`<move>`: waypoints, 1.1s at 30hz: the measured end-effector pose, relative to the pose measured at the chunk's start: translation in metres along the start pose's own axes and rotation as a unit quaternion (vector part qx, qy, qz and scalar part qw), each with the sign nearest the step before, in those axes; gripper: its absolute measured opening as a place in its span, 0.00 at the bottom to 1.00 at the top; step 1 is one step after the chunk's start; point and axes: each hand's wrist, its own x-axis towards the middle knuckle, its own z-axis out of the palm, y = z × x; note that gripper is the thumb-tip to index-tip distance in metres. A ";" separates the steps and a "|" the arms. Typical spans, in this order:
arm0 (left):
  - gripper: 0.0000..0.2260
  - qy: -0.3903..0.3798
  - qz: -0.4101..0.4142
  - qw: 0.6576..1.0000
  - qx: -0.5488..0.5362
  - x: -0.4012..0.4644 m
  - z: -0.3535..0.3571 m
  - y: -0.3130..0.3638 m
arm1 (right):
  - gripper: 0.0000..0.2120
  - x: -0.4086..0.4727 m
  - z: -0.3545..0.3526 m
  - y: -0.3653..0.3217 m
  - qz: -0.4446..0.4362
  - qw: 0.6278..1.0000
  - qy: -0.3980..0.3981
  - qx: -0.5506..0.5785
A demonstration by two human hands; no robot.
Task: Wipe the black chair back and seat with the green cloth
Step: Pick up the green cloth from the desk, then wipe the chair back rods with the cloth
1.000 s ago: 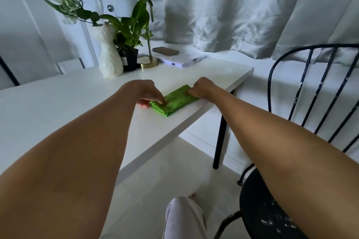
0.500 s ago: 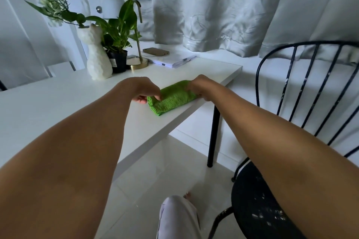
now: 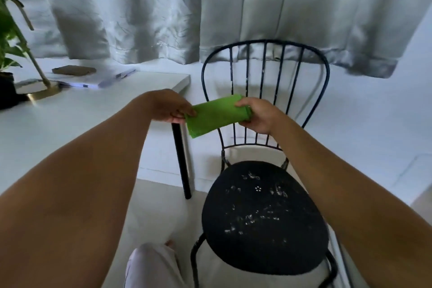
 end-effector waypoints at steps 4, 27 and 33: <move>0.09 -0.056 0.001 0.998 -0.038 0.027 0.070 0.000 | 0.09 -0.030 -0.067 0.036 0.024 0.984 0.001 0.175; 0.18 -0.080 0.043 0.981 0.174 0.140 0.203 -0.028 | 0.47 -0.001 -0.135 0.162 0.101 0.821 -0.035 0.562; 0.20 0.241 0.341 0.808 0.415 0.184 0.136 -0.011 | 0.43 0.036 -0.119 0.132 0.062 0.826 -0.020 0.561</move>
